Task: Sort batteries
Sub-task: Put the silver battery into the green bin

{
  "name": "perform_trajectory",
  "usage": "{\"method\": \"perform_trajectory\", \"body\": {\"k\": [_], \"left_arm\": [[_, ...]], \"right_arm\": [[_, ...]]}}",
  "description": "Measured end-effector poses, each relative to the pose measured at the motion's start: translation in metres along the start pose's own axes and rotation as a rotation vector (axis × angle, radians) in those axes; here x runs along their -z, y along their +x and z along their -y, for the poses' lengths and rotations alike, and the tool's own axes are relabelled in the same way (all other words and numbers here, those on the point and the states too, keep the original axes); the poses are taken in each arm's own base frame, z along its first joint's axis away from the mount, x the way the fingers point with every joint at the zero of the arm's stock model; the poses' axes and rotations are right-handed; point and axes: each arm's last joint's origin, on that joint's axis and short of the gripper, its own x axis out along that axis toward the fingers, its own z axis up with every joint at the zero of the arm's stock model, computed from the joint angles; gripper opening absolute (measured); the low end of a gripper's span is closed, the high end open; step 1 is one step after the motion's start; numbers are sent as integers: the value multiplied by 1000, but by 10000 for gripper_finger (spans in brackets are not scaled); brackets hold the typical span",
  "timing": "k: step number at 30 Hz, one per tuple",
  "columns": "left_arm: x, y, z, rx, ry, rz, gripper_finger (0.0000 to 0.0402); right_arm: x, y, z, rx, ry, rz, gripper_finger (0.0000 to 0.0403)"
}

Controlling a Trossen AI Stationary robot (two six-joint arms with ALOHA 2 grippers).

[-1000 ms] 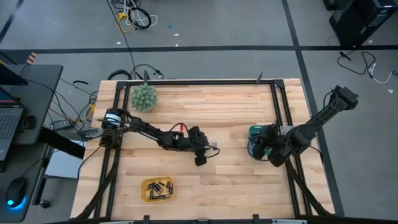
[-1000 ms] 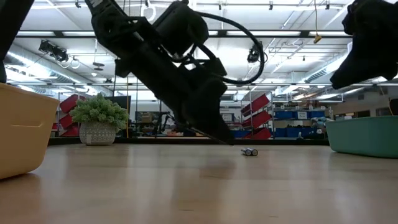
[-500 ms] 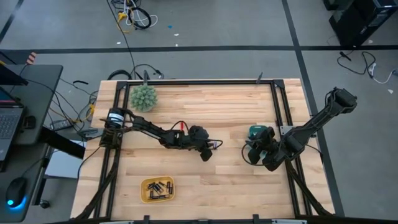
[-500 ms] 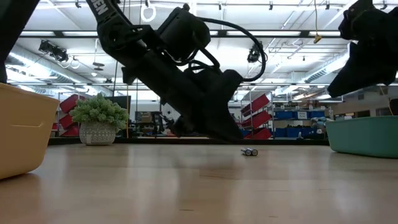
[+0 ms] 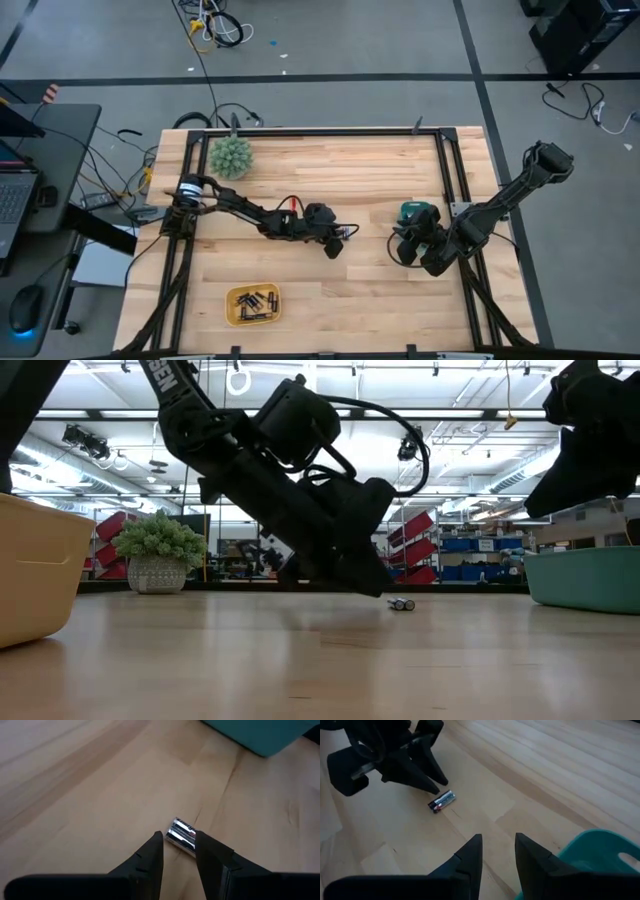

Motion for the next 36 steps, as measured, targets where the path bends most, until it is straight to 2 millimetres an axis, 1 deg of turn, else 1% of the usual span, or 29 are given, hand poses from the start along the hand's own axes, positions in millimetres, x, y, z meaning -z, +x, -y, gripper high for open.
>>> {"method": "perform_trajectory", "body": {"k": [5, 9, 22, 24, 27, 29, 32, 36], "left_arm": [[3, 1, -1, -18, -38, -2, 108], [10, 5, -1, -27, -52, -5, 108], [5, 5, 3, 11, -45, 42, 108], [3, 5, 5, 48, -53, 54, 108], [1, 5, 8, 102, -30, 58, 108], [0, 4, 9, 120, -16, 67, 108], [-2, 4, 10, 132, -17, 79, 108], [-3, 6, 7, 170, 3, 53, 108]], "right_arm": [[0, 0, 0, 0, -1, 0, 102], [0, 0, 0, -1, 0, 0, 101], [-1, 0, -3, -22, 7, 6, 101], [-2, 0, -6, -50, -18, 16, 102], [-4, 1, -17, -118, -112, 39, 102], [-6, 3, -24, -160, -155, 60, 100], [-10, 12, -31, -180, -182, 65, 97], [-11, 27, -32, -178, -198, -29, 95]]}}
